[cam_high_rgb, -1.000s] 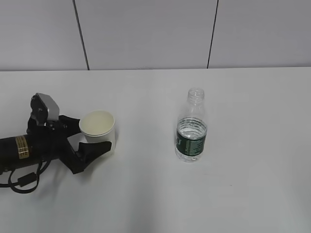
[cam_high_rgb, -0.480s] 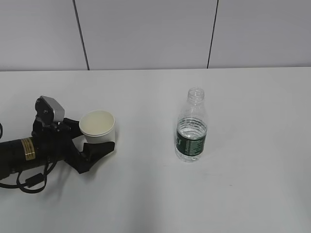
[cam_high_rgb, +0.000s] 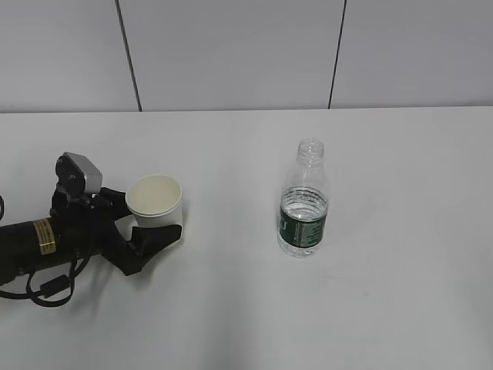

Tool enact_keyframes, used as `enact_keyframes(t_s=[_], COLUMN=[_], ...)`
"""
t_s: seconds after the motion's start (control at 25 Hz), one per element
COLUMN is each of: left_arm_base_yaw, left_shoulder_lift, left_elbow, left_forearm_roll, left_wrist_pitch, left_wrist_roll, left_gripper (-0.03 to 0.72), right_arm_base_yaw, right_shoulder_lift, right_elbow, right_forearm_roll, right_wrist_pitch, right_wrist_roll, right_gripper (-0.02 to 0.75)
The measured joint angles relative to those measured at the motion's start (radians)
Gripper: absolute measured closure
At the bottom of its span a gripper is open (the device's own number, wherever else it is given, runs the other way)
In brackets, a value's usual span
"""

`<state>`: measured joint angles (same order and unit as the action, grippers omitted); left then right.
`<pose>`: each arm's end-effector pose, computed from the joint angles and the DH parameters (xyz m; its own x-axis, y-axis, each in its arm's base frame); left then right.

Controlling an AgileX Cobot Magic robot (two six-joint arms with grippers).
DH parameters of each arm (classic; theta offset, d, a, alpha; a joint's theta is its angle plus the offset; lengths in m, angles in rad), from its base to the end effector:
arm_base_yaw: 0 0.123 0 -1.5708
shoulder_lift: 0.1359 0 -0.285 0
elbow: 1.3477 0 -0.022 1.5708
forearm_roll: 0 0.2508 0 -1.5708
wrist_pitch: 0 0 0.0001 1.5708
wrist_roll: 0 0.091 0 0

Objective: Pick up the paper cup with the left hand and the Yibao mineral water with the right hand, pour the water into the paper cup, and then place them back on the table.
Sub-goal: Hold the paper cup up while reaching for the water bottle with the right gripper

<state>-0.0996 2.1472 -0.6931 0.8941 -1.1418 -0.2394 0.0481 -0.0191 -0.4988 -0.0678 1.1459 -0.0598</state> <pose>0.3090 -0.0957 0.0709 -0.2322 0.1906 -0.9538 0.7894 0.6098 -0.0703 -0.0112 -0.0062 0.2702 -0.5119 -0.1123 -0.8517 -0.0401 0.9935 -0.1068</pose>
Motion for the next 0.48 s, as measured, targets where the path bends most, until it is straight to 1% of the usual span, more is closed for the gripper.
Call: enact_keyframes(t_s=[0.48], left_arm_base_yaw=[0.0], left_shoulder_lift=[0.0], left_elbow=[0.0], left_forearm_roll=[0.0], left_wrist_pitch=[0.0], left_wrist_roll=[0.0], left_gripper=[0.103], right_arm_base_yaw=[0.0], right_shoulder_lift=[0.0], right_elbow=[0.0], right_forearm_roll=[-0.002], right_wrist_pitch=[0.0], right_wrist_roll=[0.0], right_gripper=[0.146])
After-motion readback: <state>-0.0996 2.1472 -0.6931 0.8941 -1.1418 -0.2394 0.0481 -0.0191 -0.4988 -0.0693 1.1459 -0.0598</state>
